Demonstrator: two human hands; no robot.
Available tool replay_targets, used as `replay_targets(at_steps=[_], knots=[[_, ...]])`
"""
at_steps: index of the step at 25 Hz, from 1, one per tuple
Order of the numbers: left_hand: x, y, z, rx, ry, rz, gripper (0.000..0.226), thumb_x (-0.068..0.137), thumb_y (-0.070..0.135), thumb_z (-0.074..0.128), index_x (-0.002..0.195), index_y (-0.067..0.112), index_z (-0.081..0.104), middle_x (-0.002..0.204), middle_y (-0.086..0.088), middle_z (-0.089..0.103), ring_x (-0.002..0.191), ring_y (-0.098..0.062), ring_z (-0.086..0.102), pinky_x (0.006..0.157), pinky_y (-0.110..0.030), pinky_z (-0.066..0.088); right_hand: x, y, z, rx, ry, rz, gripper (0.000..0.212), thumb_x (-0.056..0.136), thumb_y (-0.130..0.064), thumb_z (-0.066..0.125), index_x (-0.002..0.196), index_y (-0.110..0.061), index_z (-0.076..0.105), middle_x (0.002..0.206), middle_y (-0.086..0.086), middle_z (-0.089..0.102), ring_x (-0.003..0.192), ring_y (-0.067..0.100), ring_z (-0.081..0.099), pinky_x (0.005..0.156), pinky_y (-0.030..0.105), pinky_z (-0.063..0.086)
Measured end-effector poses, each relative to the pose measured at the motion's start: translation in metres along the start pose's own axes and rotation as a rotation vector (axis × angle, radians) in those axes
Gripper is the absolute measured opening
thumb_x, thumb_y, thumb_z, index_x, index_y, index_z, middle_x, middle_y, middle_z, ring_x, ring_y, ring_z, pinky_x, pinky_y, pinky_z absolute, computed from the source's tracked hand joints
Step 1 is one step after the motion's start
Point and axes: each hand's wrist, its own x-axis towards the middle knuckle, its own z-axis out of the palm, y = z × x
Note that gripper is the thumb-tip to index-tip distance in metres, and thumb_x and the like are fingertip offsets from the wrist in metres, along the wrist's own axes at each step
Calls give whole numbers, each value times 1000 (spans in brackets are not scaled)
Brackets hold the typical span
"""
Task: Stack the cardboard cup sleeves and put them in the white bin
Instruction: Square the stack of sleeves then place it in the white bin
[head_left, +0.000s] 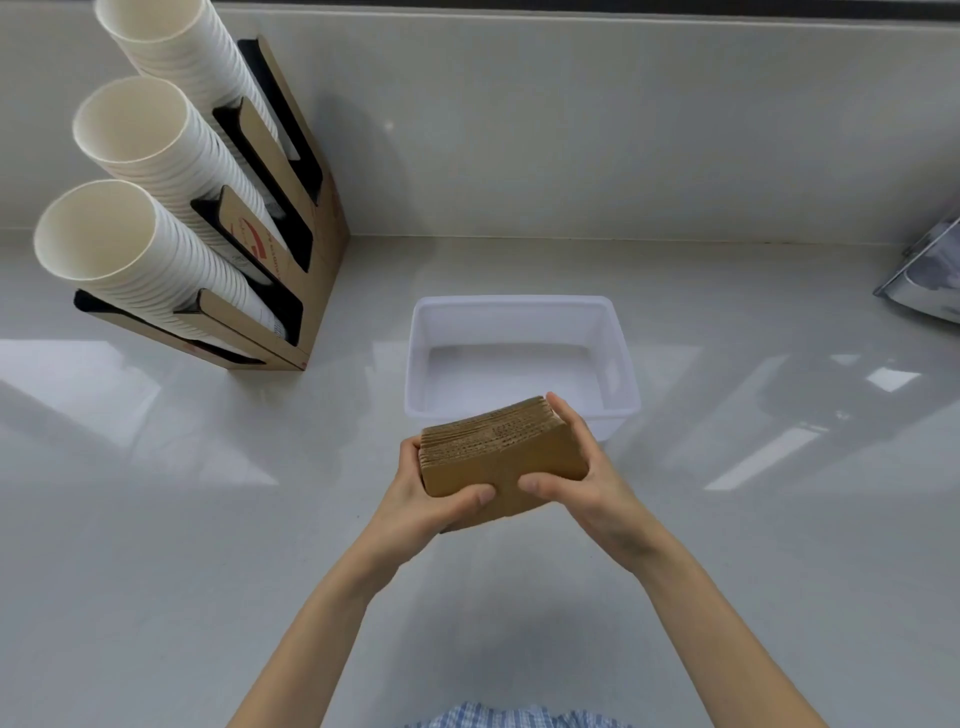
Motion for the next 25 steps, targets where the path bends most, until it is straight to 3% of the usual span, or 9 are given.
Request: replay_targets(at_steps=[3,5,8,11,15,18,22,25], knots=[[6,6,3,-79,49,13,59,57,30,72,108,29,41,102,4,62,78,10,64,57,-9,49,7,2,7,119,79,-17,106,58,-31,79,143,-34,16,126,3,58,116,15,58,104,33,41],[10,6,5,-106,56,14,77,53,41,75,119,21,43,112,-2,64,96,-3,65,71,-19,52,11,3,14,210,69,-33,116,54,-38,83,145,-20,13,120,5,63,121,25,54,111,42,35],[14,5,10,-157,77,-4,87,50,51,76,124,19,44,121,-5,63,111,-18,60,94,-37,49,15,0,28,363,68,-36,96,59,-27,80,137,-8,27,119,17,59,114,25,58,99,31,48],[19,8,15,-187,110,-35,97,44,60,78,125,17,43,121,-7,62,111,-17,60,97,-39,48,18,1,36,409,98,-12,78,62,-25,73,129,-5,39,122,22,57,115,28,58,94,29,48],[22,14,14,-150,129,-66,99,41,62,78,125,20,42,119,-2,63,109,-14,61,99,-39,47,25,-3,36,452,97,-15,74,64,-26,72,128,-5,41,119,20,59,116,29,57,97,31,46],[24,25,8,-127,131,-63,86,45,56,74,118,24,43,113,3,62,106,-12,59,96,-33,47,32,-13,34,427,121,-50,77,62,-28,72,129,-7,41,116,18,60,111,26,60,92,29,47],[33,42,-9,-117,101,-35,47,63,43,67,103,26,50,112,0,61,99,-11,63,90,-28,52,48,-34,26,373,151,-82,67,68,-21,66,128,-9,40,103,4,62,88,11,66,71,18,53],[41,51,-26,-99,117,-1,45,70,40,68,108,20,54,118,-7,60,97,-10,64,83,-20,55,60,-46,17,342,161,-70,65,71,-19,64,130,-11,38,103,0,60,86,8,64,69,18,52]])
